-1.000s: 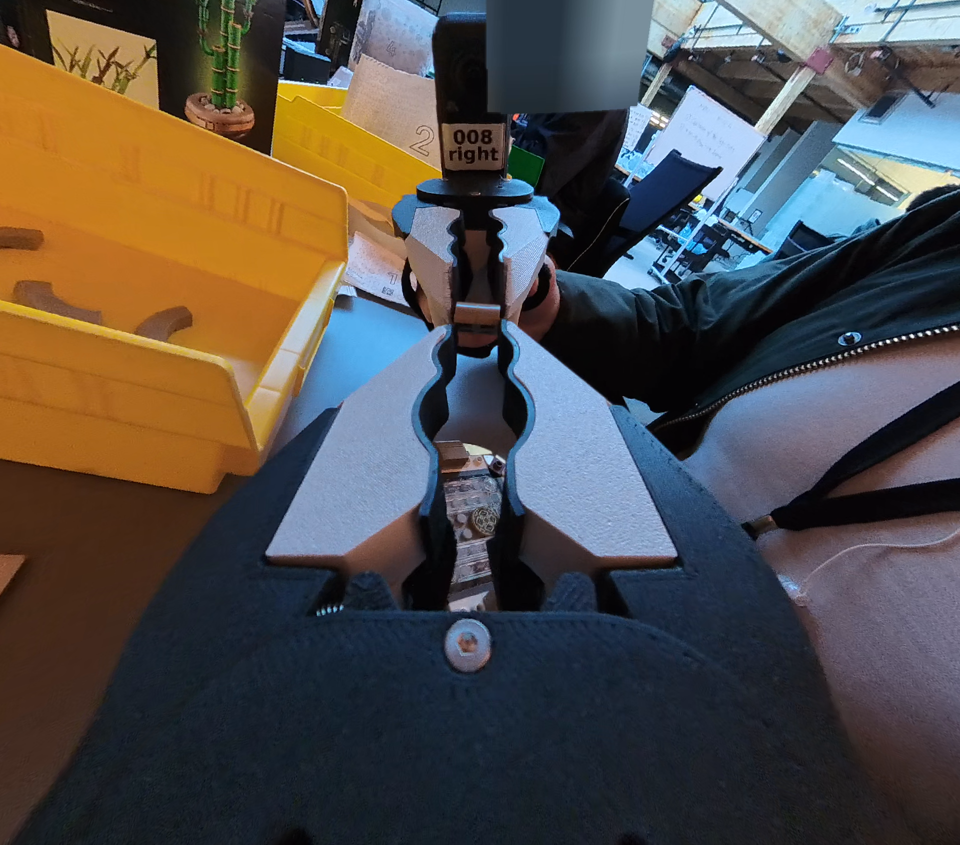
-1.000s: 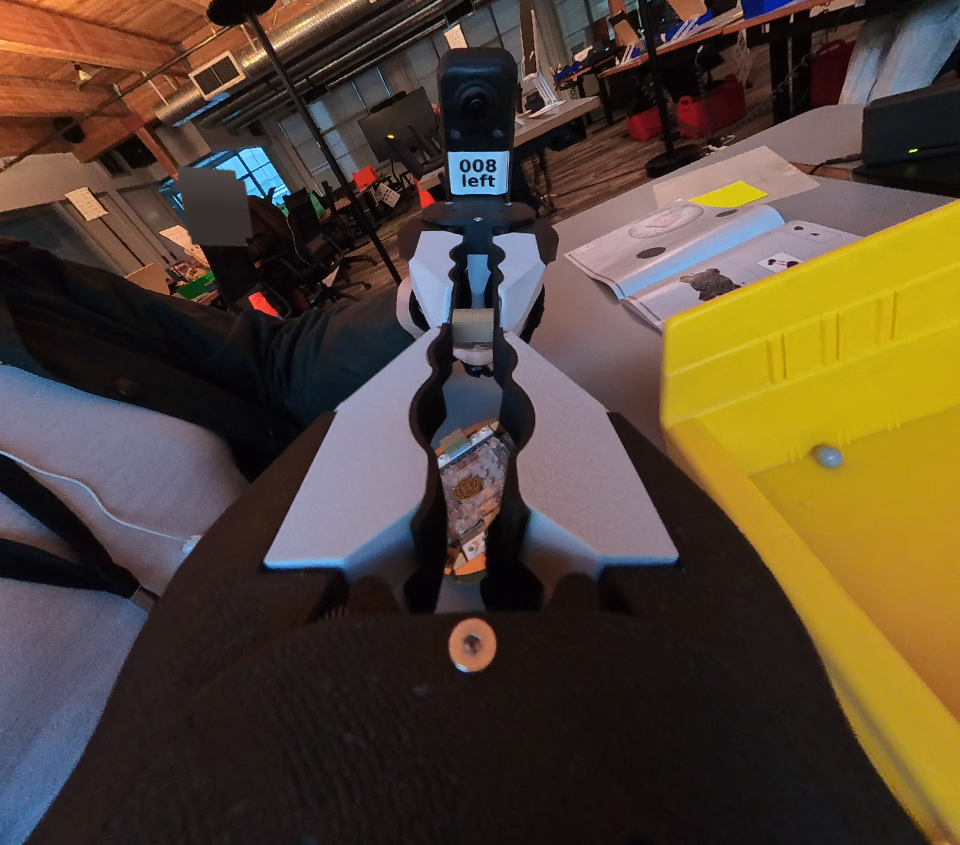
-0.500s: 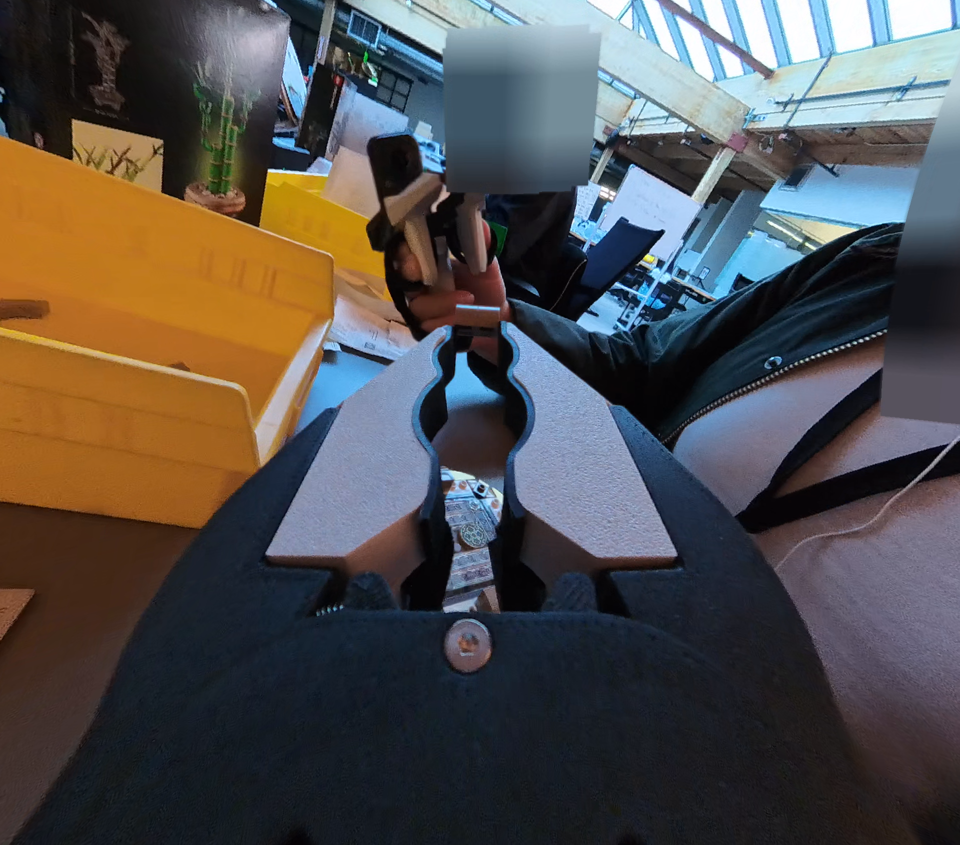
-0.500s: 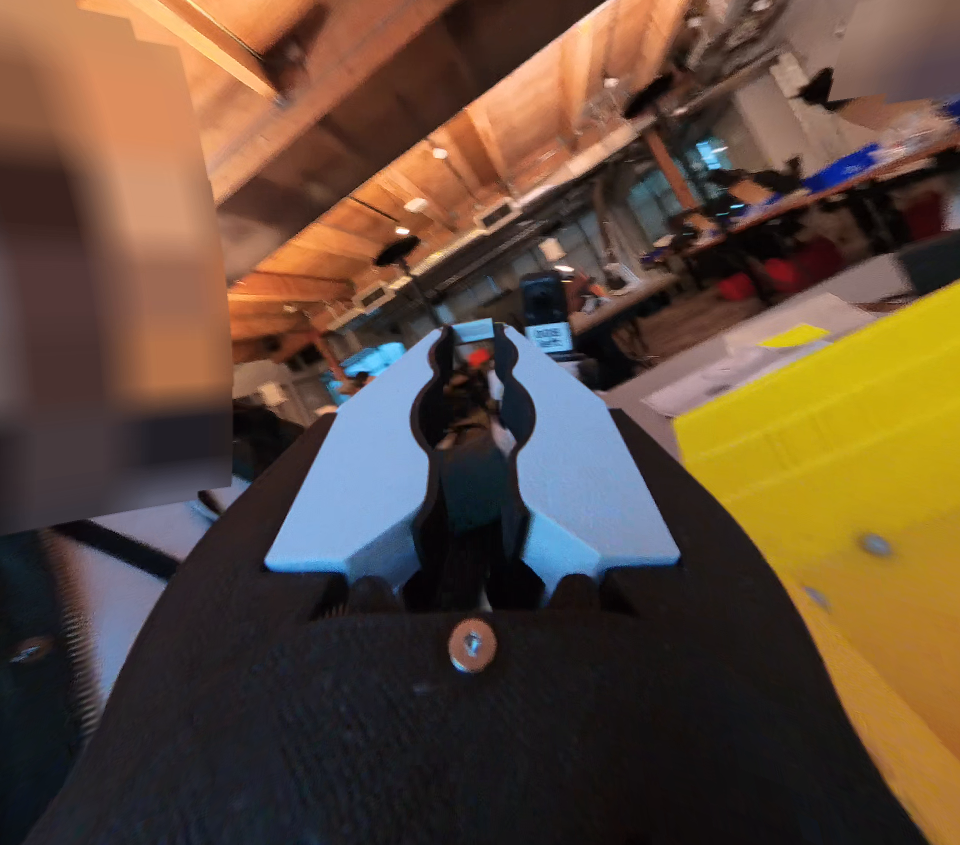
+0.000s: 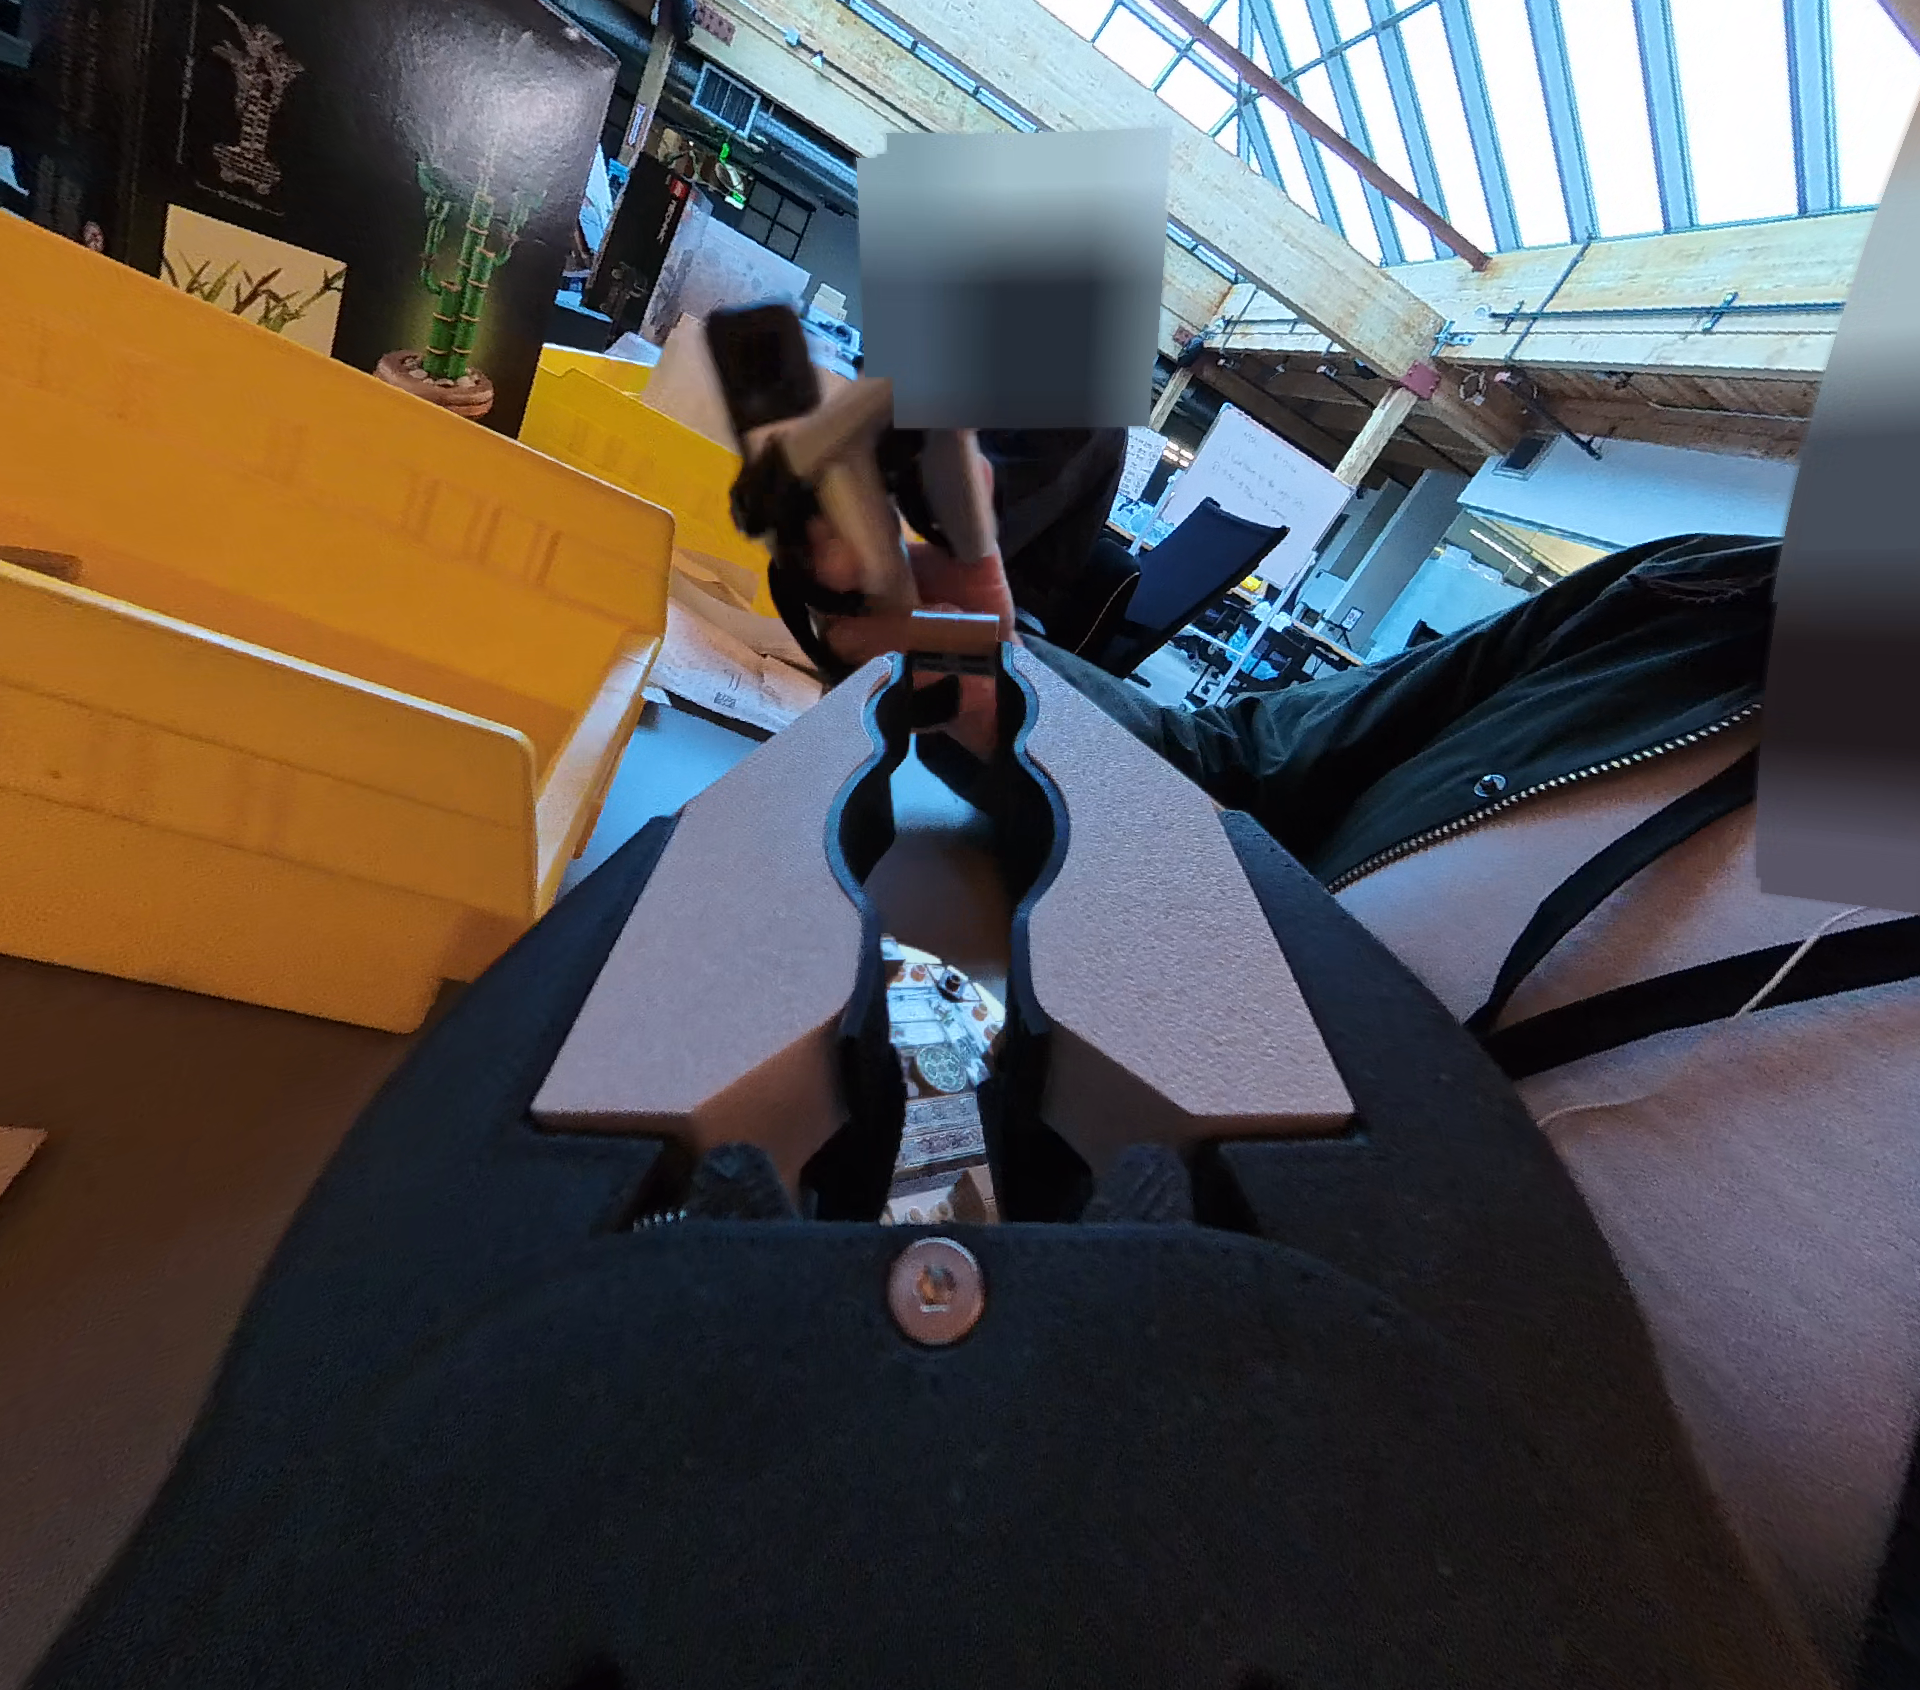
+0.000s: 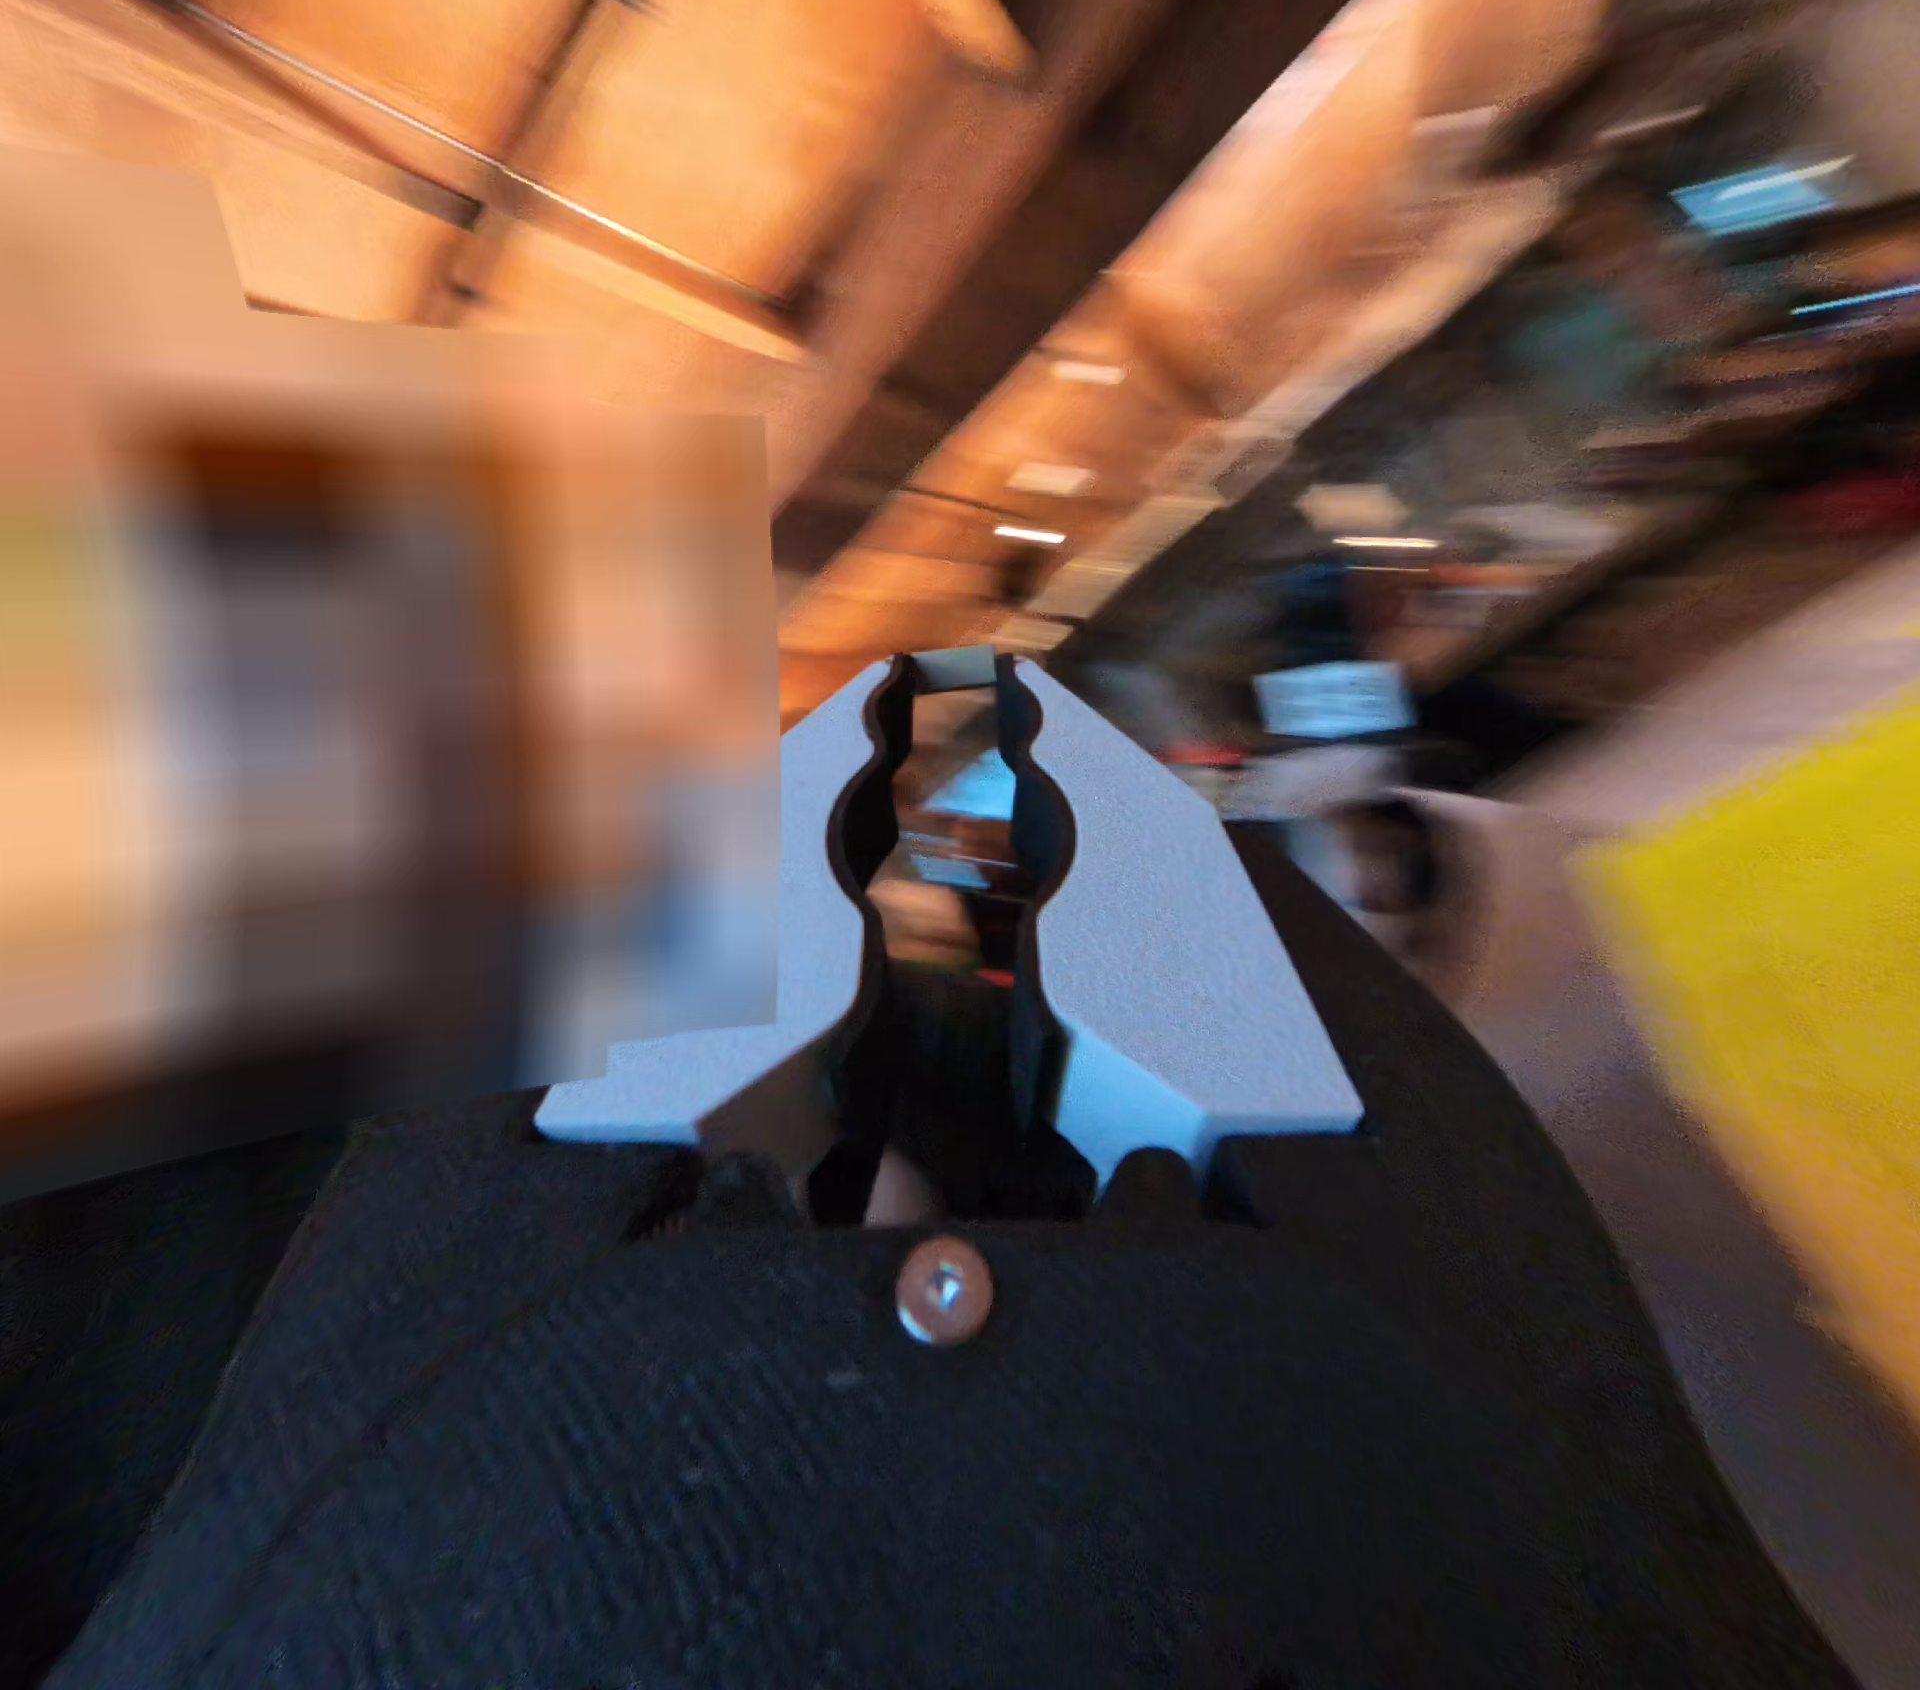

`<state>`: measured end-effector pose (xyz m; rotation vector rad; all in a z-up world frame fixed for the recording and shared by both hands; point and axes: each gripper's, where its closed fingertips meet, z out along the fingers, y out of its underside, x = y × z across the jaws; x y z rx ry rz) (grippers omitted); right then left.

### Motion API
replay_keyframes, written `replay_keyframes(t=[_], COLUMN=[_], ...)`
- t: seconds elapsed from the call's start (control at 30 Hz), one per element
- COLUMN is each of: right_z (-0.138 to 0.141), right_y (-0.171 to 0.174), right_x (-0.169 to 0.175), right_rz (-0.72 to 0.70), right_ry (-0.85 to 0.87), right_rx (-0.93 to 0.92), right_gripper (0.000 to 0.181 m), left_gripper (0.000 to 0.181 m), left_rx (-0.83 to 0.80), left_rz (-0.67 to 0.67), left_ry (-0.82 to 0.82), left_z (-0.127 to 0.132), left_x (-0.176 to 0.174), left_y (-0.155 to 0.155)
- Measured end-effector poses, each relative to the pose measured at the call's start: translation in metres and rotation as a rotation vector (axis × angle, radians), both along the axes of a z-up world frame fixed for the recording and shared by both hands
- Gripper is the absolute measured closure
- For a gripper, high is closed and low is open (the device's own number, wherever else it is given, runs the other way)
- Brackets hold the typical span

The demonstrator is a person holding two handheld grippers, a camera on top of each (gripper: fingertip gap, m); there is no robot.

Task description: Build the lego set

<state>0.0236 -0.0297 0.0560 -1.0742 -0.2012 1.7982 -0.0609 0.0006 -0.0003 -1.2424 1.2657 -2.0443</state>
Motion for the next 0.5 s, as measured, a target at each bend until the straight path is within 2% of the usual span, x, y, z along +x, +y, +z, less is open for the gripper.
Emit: replay_keyframes(t=[0.07, 0.13, 0.17, 0.2, 0.27, 0.37, 0.5], right_z=[-0.027, -0.050, -0.058, -0.064, -0.077, -0.079, -0.058], right_y=[0.040, 0.070, 0.079, 0.085, 0.091, 0.088, 0.065], right_x=[0.009, 0.039, 0.053, 0.061, 0.062, 0.060, 0.039], right_rz=[-0.425, -0.768, -0.888, -0.945, -0.947, -0.922, -0.877], right_ry=[-0.435, -0.886, -1.049, -1.150, -1.203, -1.144, -1.057], right_rx=[-0.013, -0.026, -0.033, -0.045, -0.100, -0.124, 0.060], right_gripper=[0.169, 0.168, 0.167, 0.167, 0.149, 0.147, 0.146], left_gripper=[0.168, 0.168, 0.167, 0.167, 0.167, 0.167, 0.167], left_rx=[0.019, 0.047, 0.060, 0.067, 0.066, 0.066, -0.005], left_rz=[0.021, 0.055, 0.071, 0.076, 0.086, 0.100, 0.079], left_ry=[0.024, 0.063, 0.081, 0.090, 0.104, 0.114, 0.101], left_z=[-0.005, -0.013, -0.017, -0.020, -0.023, -0.024, -0.020], left_x=[0.002, 0.005, 0.006, 0.007, 0.008, 0.009, 0.009], left_y=[0.003, 0.008, 0.010, 0.011, 0.012, 0.015, 0.014])
